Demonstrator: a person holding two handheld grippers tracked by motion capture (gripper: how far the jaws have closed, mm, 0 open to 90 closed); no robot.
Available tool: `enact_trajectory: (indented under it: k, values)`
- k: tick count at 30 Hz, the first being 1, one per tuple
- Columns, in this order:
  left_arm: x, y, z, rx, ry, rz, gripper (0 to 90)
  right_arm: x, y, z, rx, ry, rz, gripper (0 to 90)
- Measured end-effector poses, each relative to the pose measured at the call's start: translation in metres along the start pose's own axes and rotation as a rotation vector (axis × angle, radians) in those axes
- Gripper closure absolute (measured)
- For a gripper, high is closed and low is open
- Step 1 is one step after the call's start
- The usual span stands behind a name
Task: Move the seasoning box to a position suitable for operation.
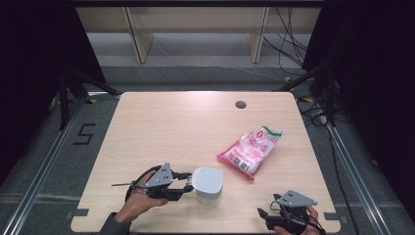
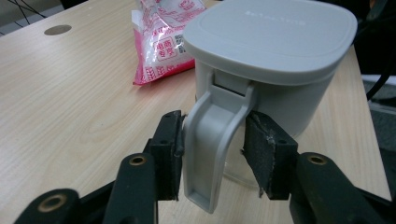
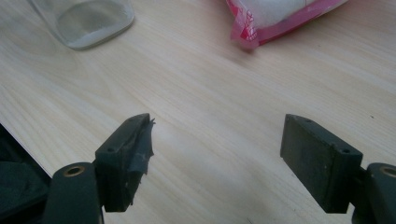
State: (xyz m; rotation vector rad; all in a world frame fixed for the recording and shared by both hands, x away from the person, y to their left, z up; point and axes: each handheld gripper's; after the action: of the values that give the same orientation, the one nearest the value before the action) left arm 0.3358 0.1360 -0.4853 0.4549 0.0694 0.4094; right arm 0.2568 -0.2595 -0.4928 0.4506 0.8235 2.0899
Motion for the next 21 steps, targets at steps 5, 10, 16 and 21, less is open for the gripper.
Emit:
enact_trajectory:
  k: [5,10,16,21]
  values:
    - [0.0040,0.0055,-0.0001,-0.016,0.014,-0.037,56.1,0.0004,-0.0001,-0.0001,0.001,0.003,-0.001,25.8]
    - [0.0040,0.0054,0.0010,-0.009,0.014,-0.044,55.8,0.0004,-0.0007,-0.0002,0.007,-0.005,0.004,25.8]
    - [0.0023,0.0010,-0.0018,0.020,0.004,-0.026,66.2,0.0003,-0.0011,-0.0001,0.002,-0.001,0.009,25.8]
    - [-0.0010,0.0001,-0.0017,0.028,-0.001,-0.003,67.7,0.0004,-0.0004,-0.0002,0.004,-0.004,0.004,25.8]
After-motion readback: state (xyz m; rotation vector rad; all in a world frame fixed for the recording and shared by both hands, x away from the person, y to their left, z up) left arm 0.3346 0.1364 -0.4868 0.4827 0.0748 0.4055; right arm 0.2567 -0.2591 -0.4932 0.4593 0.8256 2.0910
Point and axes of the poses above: each handheld gripper's, and its own axes: y roughly backward along the jaws, z roughly out of its top, x roughly to its left
